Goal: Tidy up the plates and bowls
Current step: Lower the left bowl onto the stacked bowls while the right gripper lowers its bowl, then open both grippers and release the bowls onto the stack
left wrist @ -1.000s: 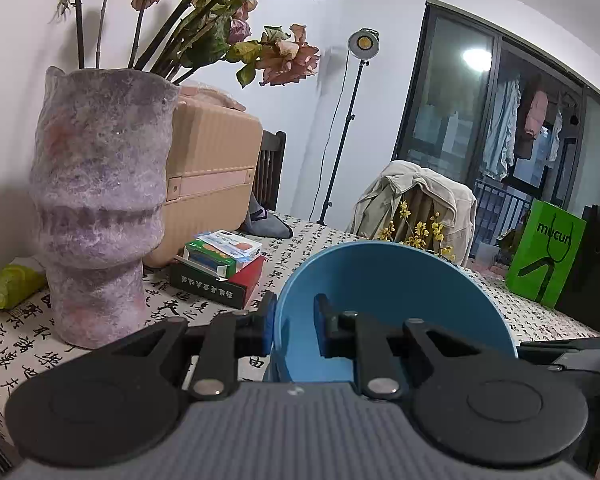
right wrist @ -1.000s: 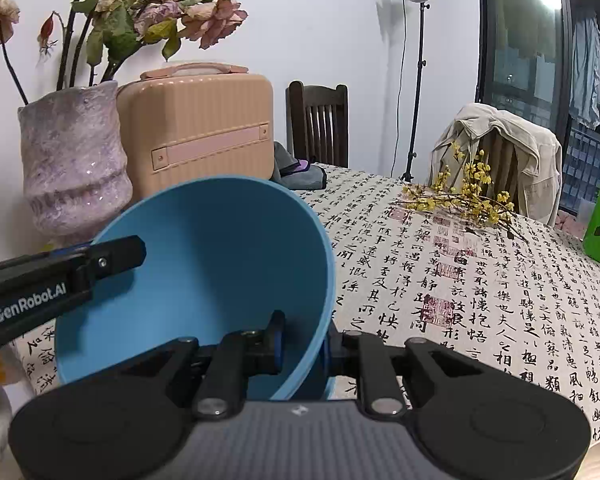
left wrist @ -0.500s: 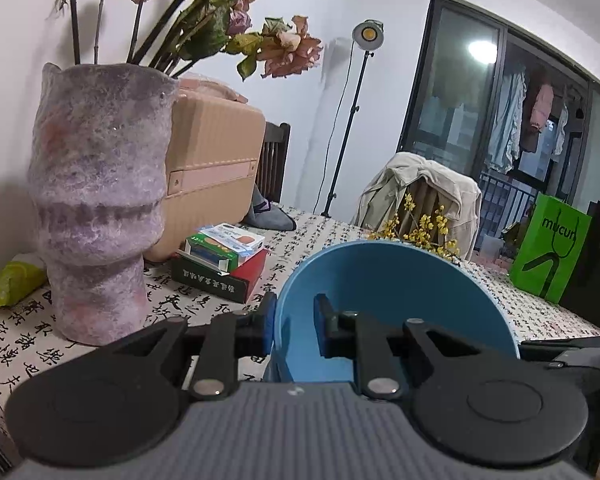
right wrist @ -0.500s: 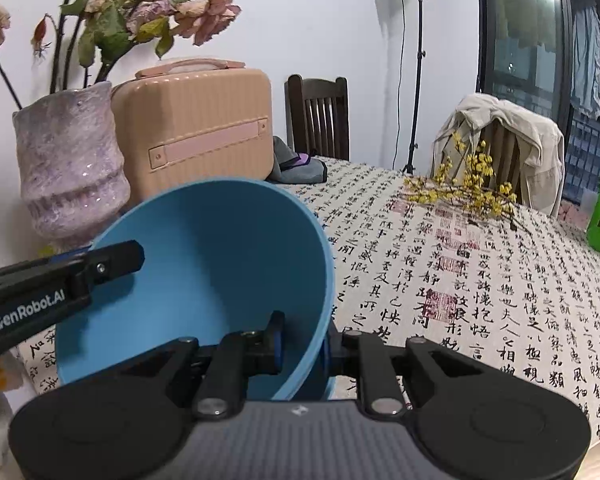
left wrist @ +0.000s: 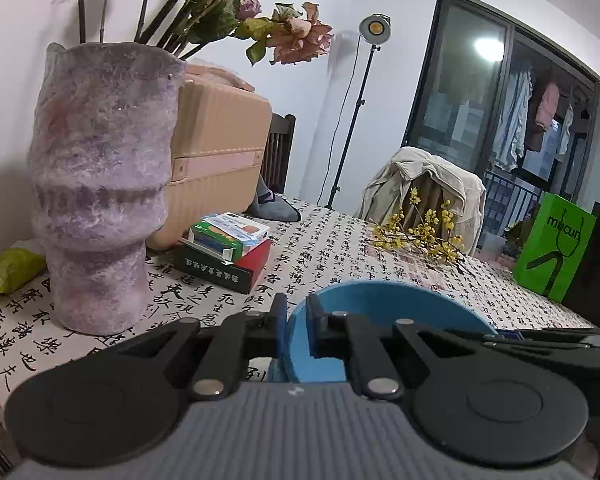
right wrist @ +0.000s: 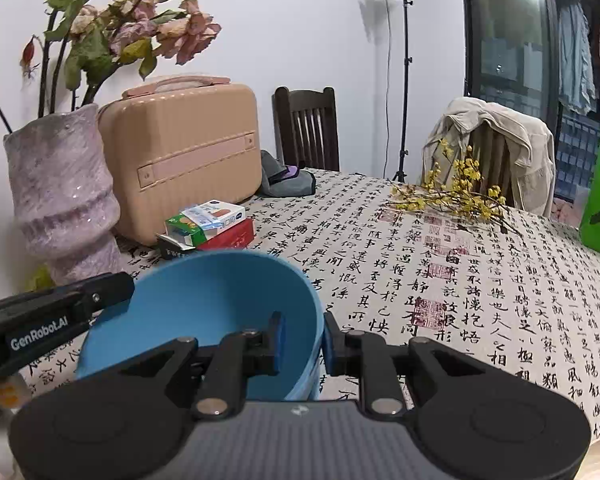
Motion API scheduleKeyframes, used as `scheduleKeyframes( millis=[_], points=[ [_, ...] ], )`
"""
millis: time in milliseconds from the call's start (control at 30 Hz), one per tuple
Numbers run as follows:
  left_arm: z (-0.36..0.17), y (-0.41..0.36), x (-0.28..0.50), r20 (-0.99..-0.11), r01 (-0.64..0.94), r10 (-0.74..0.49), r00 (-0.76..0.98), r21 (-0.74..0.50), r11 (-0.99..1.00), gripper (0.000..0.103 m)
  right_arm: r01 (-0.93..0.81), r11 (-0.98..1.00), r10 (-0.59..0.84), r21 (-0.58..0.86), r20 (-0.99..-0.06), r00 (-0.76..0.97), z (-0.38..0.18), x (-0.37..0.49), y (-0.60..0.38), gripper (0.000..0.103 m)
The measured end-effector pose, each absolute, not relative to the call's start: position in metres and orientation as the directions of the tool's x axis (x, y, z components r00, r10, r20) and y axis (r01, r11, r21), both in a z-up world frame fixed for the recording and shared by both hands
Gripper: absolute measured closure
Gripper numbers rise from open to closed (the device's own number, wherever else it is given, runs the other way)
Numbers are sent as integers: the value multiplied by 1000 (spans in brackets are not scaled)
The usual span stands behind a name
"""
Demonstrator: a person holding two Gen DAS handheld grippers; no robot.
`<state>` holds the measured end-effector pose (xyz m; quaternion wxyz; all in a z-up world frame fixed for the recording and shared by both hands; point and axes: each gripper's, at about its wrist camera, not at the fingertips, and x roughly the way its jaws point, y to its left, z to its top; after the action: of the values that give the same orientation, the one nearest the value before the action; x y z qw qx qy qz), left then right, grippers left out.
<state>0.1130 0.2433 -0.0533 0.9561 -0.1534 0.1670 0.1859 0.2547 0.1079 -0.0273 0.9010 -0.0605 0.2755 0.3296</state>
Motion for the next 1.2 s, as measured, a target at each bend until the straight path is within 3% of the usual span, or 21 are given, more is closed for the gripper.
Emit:
scheduleKeyframes(
  millis=[367, 533, 667, 700, 733, 767, 833, 900, 933, 967, 1000, 1200],
  points=[
    [-55, 240, 116, -379, -374, 269, 885, -239, 896, 93, -628, 774, 512, -78, -507, 694, -36, 241, 113, 91],
    [-53, 237, 115, -363, -357, 258, 895, -236, 904, 92, -639, 766, 508, -75, -538, 673, -46, 243, 115, 90],
    [-49, 238, 110, -341, -345, 254, 905, -240, 907, 90, -654, 757, 561, 21, -535, 632, -44, 248, 103, 87],
    [-48, 238, 108, -333, -339, 250, 909, -242, 909, 89, -653, 757, 568, 36, -530, 629, -43, 247, 100, 82],
    [-47, 238, 106, -327, -333, 246, 913, -245, 911, 84, -655, 754, 578, 52, -525, 624, -42, 247, 96, 73],
    [-46, 238, 104, -319, -326, 241, 917, -247, 913, 71, -657, 750, 591, 70, -518, 619, -42, 246, 92, 67],
    [-44, 238, 98, -297, -307, 229, 927, -250, 918, 54, -664, 739, 622, 114, -495, 607, -40, 243, 82, 36],
    [-43, 236, 91, -274, -295, 226, 935, -243, 924, 42, -670, 727, 652, 152, -458, 604, -38, 236, 70, 14],
    [-43, 236, 88, -264, -289, 223, 938, -242, 926, 27, -670, 723, 665, 169, -434, 608, -38, 232, 63, 5],
    [-43, 236, 84, -250, -279, 218, 944, -245, 929, 9, -668, 722, 671, 179, -415, 614, -39, 227, 57, 3],
    [-42, 236, 79, -232, -266, 209, 950, -248, 931, 1, -667, 721, 676, 186, -398, 620, -40, 222, 51, 0],
    [-42, 228, 51, -146, -216, 191, 971, -188, 958, 0, -662, 731, 670, 162, -348, 655, -53, 187, 30, 0]
  ],
)
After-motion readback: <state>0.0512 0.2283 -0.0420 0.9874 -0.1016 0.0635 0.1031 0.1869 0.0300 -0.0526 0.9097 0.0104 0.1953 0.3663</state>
